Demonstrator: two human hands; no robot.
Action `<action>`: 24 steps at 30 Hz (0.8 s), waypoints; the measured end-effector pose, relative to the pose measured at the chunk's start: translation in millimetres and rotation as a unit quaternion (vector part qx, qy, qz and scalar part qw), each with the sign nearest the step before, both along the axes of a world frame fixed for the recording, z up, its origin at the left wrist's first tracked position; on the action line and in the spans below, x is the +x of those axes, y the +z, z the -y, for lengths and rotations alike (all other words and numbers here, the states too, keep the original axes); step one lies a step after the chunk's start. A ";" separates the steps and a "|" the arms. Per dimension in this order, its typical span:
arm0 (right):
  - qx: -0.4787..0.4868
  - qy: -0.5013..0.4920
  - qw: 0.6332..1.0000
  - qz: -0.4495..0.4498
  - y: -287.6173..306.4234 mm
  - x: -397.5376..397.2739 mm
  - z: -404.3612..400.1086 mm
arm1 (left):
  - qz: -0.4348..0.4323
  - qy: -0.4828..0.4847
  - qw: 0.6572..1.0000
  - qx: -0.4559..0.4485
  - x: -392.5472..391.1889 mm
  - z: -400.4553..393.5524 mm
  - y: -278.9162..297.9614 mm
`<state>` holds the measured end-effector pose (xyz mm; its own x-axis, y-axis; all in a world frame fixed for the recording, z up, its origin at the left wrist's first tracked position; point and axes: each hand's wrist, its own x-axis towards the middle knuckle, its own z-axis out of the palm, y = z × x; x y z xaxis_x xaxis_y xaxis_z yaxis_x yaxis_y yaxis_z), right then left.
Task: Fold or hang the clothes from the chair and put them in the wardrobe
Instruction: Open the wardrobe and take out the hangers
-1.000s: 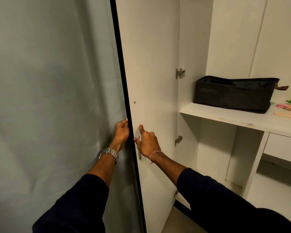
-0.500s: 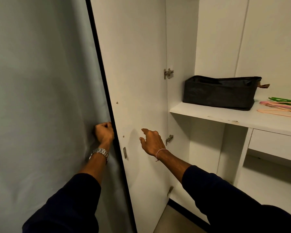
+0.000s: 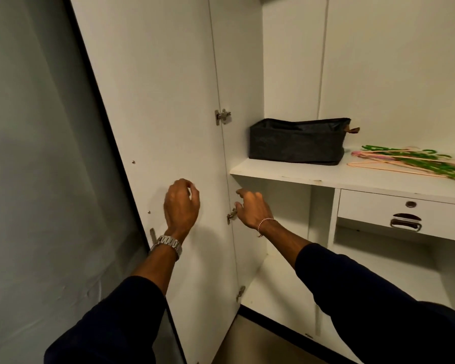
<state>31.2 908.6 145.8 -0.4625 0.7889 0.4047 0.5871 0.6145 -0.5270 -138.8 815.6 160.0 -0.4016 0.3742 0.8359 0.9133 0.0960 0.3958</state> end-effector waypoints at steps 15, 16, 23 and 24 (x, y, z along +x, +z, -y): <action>0.017 -0.128 0.990 0.053 23.2 164.1 -43.3 | 0.028 -0.270 0.932 -0.242 166.0 -82.6 -3.6; 0.010 -0.139 0.989 0.054 24.2 175.2 -49.0 | 0.035 -0.283 0.926 -0.246 175.2 -91.0 -3.0; -0.023 -0.202 0.978 0.044 23.5 233.1 -95.9 | 0.066 -0.370 0.885 -0.276 234.1 -160.2 -0.7; -0.025 -0.209 0.977 0.046 22.2 239.6 -104.4 | 0.064 -0.381 0.879 -0.279 241.1 -173.2 -2.0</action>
